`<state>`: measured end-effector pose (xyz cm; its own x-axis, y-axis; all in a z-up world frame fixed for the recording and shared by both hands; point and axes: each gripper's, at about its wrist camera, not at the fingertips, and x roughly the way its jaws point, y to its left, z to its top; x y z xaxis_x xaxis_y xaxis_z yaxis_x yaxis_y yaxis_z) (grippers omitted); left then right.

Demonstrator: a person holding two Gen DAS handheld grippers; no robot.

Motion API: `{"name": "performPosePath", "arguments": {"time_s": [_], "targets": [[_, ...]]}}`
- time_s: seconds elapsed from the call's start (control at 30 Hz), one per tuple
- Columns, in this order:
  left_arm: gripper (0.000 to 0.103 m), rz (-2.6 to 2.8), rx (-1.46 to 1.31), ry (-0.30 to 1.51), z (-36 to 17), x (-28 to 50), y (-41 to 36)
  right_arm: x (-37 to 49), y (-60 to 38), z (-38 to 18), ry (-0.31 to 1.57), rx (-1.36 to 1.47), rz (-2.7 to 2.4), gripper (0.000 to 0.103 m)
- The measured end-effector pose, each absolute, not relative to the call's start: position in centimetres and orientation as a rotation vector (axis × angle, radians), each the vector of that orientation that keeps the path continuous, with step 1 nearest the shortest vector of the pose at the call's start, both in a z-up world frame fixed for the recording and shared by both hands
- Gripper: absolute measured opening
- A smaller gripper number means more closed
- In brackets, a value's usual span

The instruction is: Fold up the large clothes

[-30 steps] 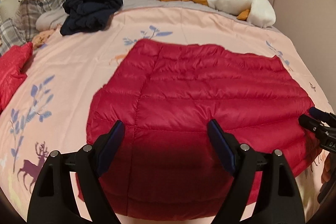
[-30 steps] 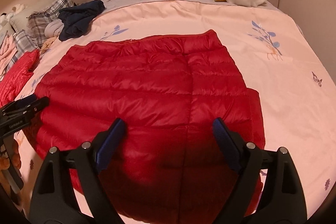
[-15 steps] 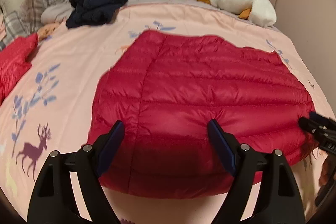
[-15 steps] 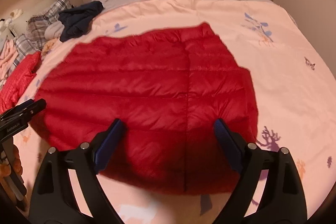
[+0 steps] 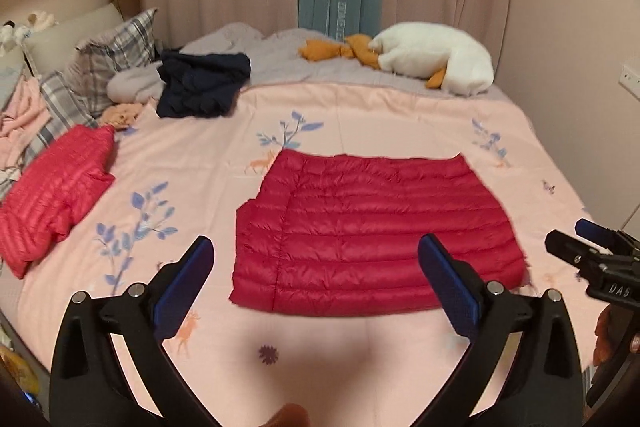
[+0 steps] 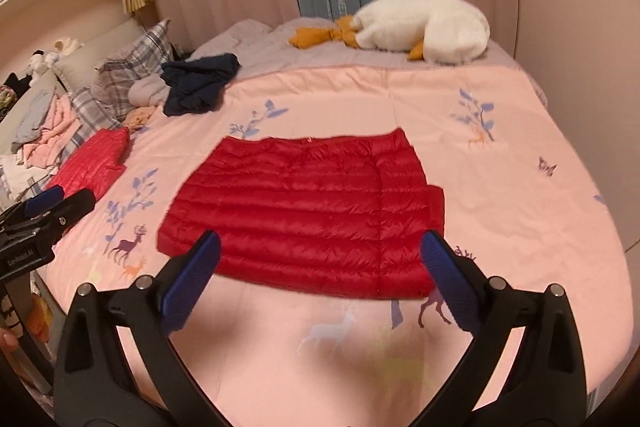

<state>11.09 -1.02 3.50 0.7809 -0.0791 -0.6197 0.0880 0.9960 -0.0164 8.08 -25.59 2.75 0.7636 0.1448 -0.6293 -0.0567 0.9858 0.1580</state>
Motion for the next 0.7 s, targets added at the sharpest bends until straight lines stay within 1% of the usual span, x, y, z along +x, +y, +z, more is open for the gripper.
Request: {"name": "performPosePath", "arguments": {"time_s": [0.27,0.7], "targets": [[0.102,-0.095,0.03,0.662,6.6,6.3,-1.5,4.2,-25.6,5.4,0.651,0.148,0.137,0.101],[0.102,-0.079,0.064,0.644,7.4,3.3,-1.9,2.6,-25.0,6.1,0.638,0.135,0.151,0.101]]}}
